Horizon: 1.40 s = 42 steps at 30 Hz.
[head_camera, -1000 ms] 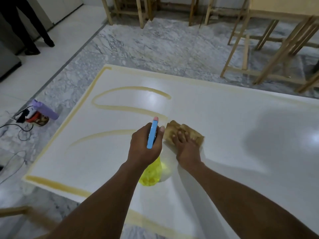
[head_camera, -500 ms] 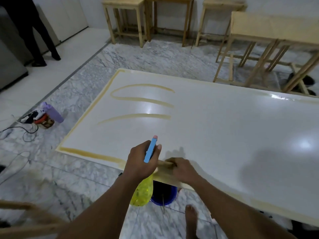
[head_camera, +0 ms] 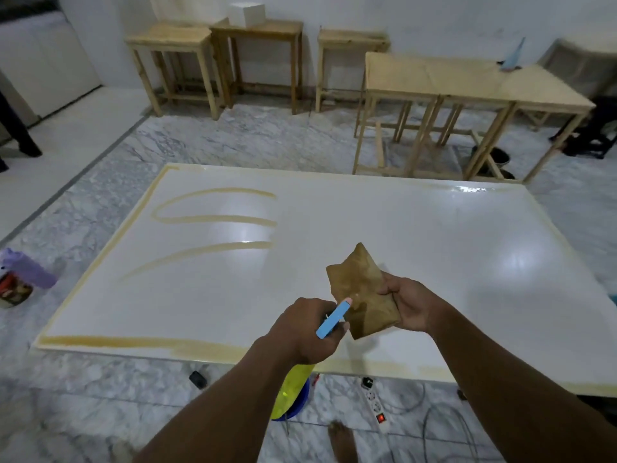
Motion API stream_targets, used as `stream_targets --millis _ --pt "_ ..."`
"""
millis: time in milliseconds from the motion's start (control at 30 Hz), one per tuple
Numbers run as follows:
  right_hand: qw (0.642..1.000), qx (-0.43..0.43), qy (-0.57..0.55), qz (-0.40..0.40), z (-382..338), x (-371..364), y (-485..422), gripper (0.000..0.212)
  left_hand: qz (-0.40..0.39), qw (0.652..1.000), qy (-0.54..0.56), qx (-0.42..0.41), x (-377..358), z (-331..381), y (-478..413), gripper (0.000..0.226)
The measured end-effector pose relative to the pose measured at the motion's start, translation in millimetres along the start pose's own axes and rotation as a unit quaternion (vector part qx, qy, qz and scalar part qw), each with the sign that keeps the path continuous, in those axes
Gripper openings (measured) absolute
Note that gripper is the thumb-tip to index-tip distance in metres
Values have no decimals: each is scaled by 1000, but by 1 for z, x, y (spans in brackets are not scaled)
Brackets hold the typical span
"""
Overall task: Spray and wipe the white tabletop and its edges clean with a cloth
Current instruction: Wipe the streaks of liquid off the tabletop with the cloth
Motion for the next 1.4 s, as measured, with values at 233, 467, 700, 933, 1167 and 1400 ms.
stream_targets --millis 233,467,700,933,1167,1400 --pt "998 28 22 49 -15 37 4 36 -53 998 -43 14 1 4 -17 33" --pt "965 -17 244 89 -71 55 -29 18 53 998 3 36 40 -27 -32 27" --pt "875 14 470 114 -190 31 -133 18 127 988 28 79 76 -64 -101 27" --pt "737 182 625 181 -297 13 -244 43 214 973 30 76 109 -89 -181 31" --pt "582 198 775 147 -252 34 -342 58 229 970 34 76 115 -106 -216 34" --pt "629 231 716 198 -205 51 -356 52 213 971 65 87 108 -120 -225 35"
Point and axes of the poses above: each hand's wrist, its own y-axis away from the middle knuckle, its own x-axis out of the back of the hand, z = x × y, the point moved 6 cm from there along -y, towards the middle knuckle, and after that the axes turned 6 degrees about -x, right-handed, at the moved point
